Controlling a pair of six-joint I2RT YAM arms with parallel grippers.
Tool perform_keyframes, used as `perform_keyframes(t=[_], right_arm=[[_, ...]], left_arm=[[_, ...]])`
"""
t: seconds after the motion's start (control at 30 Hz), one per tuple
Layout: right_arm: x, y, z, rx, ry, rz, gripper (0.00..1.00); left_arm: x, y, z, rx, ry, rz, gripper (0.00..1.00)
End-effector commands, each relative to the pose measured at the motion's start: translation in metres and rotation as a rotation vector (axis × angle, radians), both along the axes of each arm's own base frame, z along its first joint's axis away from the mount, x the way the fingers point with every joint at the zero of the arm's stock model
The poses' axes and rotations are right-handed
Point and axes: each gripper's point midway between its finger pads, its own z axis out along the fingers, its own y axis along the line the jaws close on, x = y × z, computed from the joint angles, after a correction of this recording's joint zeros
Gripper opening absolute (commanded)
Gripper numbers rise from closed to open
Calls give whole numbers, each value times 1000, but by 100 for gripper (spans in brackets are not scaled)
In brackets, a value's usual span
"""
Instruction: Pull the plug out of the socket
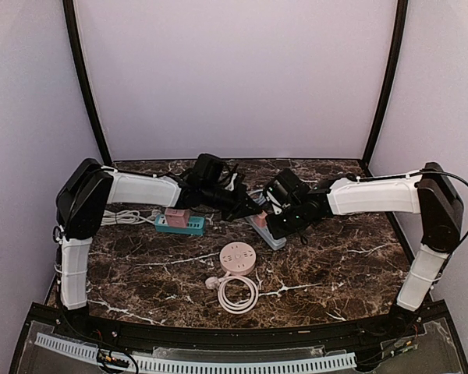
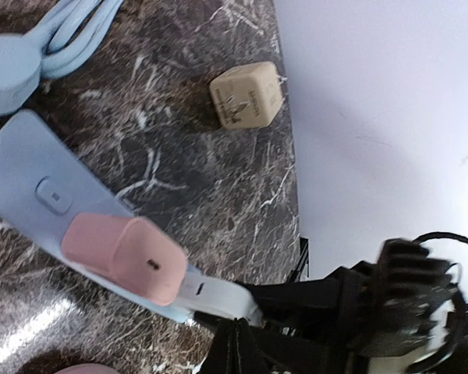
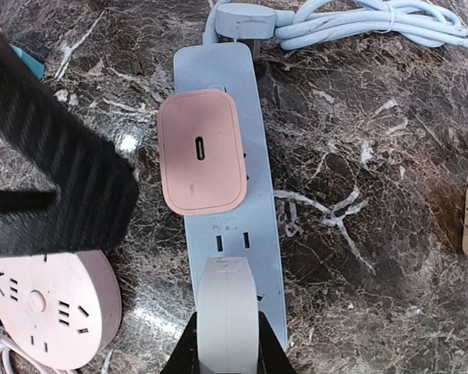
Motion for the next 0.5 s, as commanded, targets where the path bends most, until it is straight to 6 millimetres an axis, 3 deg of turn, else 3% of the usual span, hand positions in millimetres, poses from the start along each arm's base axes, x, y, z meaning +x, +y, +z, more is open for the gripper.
perform_keyframes(t=[0.0, 0.2, 0.47], right_arm=[[9, 6, 2, 39, -38, -37, 4], [10, 4, -5, 26, -39, -54, 3], [11, 3, -9, 25, -43, -66, 2]], left_arm=[[15, -9, 35, -52, -66, 21, 0], [27, -23, 11, -37, -29, 15, 0], [38, -25, -17, -34, -6, 24, 0]])
